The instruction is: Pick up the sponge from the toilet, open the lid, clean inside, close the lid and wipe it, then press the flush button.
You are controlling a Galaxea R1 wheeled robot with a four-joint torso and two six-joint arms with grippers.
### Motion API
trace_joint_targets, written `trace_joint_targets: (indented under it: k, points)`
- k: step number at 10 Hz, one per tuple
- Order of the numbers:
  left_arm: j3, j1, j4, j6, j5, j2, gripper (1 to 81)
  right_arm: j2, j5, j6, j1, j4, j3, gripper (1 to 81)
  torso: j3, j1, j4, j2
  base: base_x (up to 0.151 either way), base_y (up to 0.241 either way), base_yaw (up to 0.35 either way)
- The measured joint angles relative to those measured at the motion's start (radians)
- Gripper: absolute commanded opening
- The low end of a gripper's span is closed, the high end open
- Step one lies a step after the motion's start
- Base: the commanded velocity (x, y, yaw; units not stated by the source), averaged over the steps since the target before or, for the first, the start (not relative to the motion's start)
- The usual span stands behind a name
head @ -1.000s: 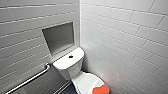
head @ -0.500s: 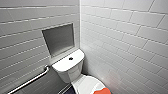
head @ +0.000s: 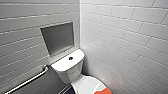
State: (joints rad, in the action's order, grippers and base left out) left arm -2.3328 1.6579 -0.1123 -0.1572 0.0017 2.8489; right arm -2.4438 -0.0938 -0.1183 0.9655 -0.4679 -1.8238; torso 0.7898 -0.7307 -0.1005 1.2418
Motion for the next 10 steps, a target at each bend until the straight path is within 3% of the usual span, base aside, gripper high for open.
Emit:
trace_joint_targets:
  k: [6,10]
  points:
    - [0.000,-0.011,0.000,0.000,-0.004,0.013,81.1,-0.031,0.004,-0.085,-0.115,-0.009,-0.020,81.1,0.206,-0.141,0.000,0.224,0.000,0.000,0.000]
    - [0.000,-0.013,0.001,0.000,-0.006,0.013,81.1,-0.043,0.013,-0.123,-0.154,-0.009,-0.010,81.1,0.229,-0.161,0.000,0.252,0.000,0.000,0.000]
